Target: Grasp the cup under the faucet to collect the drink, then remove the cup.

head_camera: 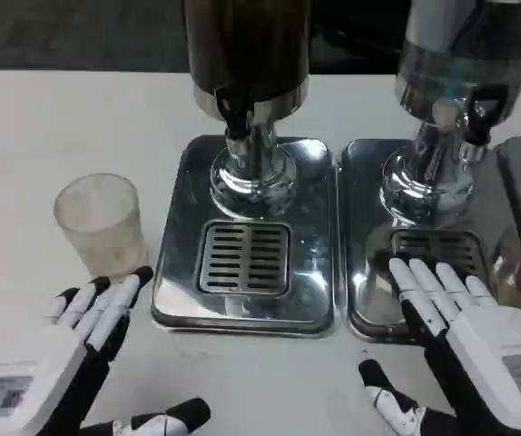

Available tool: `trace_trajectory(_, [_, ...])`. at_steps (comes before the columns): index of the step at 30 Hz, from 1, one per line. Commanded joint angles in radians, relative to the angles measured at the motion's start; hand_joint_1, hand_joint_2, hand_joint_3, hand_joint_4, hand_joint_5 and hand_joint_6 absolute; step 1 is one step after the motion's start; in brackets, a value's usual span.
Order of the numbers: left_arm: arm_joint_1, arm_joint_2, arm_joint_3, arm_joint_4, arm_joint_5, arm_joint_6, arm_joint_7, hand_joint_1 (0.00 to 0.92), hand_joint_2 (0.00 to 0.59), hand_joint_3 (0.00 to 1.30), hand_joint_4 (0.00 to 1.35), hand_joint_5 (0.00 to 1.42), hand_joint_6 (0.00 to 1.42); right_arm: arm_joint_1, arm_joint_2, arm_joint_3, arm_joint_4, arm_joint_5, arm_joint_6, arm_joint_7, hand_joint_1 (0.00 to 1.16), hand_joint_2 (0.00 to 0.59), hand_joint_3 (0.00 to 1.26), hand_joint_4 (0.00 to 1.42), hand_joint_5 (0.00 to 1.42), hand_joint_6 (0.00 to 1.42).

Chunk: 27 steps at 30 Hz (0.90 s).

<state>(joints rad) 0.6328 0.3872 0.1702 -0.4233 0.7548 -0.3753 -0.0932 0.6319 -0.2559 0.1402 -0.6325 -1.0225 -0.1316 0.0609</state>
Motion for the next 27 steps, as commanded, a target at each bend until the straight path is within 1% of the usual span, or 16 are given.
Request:
trace_trajectory(1, [-0.001, 0.012, -0.009, 0.009, -0.005, 0.007, 0.013, 0.0, 0.104, 0.0, 0.0, 0.0, 0.0, -0.001, -0.004, -0.003, 0.002, 0.012, 0.008, -0.008, 0.4, 0.452, 0.0, 0.0, 0.0, 0.0])
trace_trajectory(9, [-0.012, 0.012, -0.012, 0.016, -0.015, 0.008, 0.015, 0.0, 0.104, 0.0, 0.0, 0.0, 0.0, 0.001, 0.003, -0.001, -0.009, 0.012, 0.022, -0.002, 0.4, 0.452, 0.0, 0.0, 0.0, 0.0])
trace_trajectory(13, [-0.017, 0.007, 0.002, 0.035, -0.048, -0.021, 0.052, 0.0, 0.081, 0.0, 0.0, 0.0, 0.0, 0.001, 0.013, 0.015, -0.012, -0.001, 0.034, 0.003, 0.41, 0.457, 0.0, 0.0, 0.0, 0.0])
trace_trajectory(19, [-0.026, 0.021, 0.019, 0.081, -0.073, -0.053, 0.103, 0.0, 0.073, 0.0, 0.0, 0.0, 0.0, -0.003, 0.032, 0.047, -0.013, -0.024, 0.056, 0.001, 0.41, 0.46, 0.0, 0.0, 0.0, 0.0])
trace_trajectory(24, [-0.04, 0.017, 0.03, 0.111, -0.076, -0.057, 0.155, 0.0, 0.07, 0.0, 0.0, 0.0, 0.0, -0.004, 0.035, 0.061, -0.009, -0.028, 0.063, -0.003, 0.41, 0.461, 0.0, 0.0, 0.0, 0.0])
trace_trajectory(27, [-0.062, 0.02, 0.034, 0.145, -0.069, -0.043, 0.184, 0.0, 0.059, 0.0, 0.0, 0.0, 0.0, -0.011, 0.034, 0.066, -0.003, -0.025, 0.066, -0.003, 0.42, 0.461, 0.0, 0.0, 0.0, 0.0])
